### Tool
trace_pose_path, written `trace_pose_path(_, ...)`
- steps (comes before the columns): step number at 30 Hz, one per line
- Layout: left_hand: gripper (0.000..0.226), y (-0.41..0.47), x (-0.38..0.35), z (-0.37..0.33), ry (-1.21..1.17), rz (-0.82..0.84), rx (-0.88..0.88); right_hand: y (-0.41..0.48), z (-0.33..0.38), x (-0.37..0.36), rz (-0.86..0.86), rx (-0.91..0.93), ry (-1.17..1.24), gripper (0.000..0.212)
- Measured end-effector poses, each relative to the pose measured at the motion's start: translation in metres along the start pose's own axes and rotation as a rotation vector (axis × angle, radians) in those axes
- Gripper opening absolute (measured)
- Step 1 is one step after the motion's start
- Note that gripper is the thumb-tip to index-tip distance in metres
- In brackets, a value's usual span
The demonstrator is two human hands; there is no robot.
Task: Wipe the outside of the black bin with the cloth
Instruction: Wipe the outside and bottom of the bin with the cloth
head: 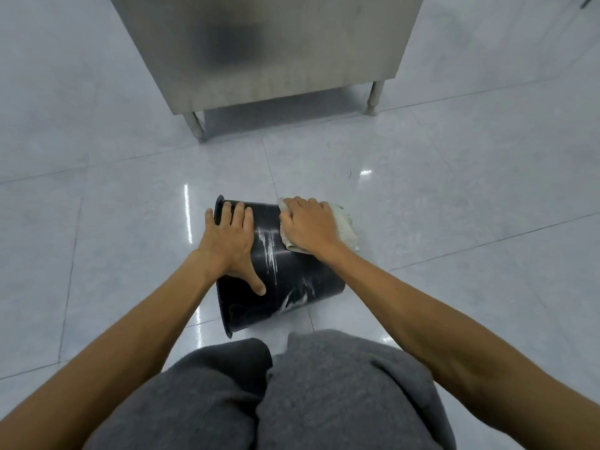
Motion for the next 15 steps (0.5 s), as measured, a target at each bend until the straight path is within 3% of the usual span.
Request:
trace_pose_path(8,0.171,0.008,0.004,0.005,0.023,0.062,-0.066,-0.111,0.012,-0.024,-0.228,0.118,-0.024,0.059)
trace_pose_path(15,0.160,0.019,0.039,0.009,0.072,-0.019,-0.165,-0.068,-0.002,0.004,-0.285,0.045,-0.030,0.050)
Point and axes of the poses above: each hand's wrist, its own y-axis towards the middle knuckle, its own x-axis out of the back of the hand, z = x × y, the point moved 7 cm from there along y, towards the middle knuckle, and after that the axes turned 7 degrees about z, right-handed, at the moved point
